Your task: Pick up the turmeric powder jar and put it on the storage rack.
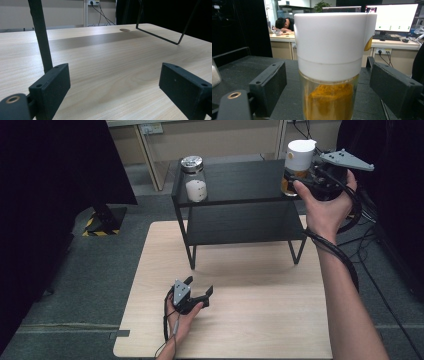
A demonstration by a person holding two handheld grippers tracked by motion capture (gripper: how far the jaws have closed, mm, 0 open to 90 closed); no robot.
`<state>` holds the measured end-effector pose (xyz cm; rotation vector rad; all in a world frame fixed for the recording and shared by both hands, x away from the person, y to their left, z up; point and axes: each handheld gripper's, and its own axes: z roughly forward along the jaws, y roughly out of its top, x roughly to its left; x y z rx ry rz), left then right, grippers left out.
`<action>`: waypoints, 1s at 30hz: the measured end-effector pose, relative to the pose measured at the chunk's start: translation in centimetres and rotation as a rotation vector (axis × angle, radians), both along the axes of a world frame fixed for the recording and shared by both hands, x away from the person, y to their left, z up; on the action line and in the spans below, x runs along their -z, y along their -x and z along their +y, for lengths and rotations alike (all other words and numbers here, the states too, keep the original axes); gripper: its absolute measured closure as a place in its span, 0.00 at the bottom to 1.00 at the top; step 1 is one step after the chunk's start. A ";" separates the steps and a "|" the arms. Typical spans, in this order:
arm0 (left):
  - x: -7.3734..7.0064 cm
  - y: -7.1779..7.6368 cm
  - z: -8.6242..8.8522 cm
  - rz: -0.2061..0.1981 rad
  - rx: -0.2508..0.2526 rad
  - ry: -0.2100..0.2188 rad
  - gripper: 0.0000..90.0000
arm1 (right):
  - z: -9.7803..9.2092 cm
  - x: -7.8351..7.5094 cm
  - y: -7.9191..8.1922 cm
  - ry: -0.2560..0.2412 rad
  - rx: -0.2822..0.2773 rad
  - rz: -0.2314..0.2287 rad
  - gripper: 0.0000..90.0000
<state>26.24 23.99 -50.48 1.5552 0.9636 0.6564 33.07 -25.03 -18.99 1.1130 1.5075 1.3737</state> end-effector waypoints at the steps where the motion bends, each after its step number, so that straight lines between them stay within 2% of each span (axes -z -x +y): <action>1: 0.0 0.0 0.0 -0.001 0.000 0.000 0.11 | 0.0 0.1 0.1 -0.001 -0.002 -0.004 0.16; 11: 0.0 0.0 0.0 -0.001 0.000 -0.001 0.11 | -0.1 0.3 0.8 -0.001 -0.009 -0.011 0.16; 26: 0.0 0.0 -0.1 0.001 -0.001 -0.002 0.10 | -0.9 2.0 2.3 -0.010 -0.014 -0.038 0.17; 30: 0.0 0.0 -0.1 0.001 -0.001 -0.002 0.10 | -1.1 2.3 2.6 -0.003 -0.011 -0.033 0.17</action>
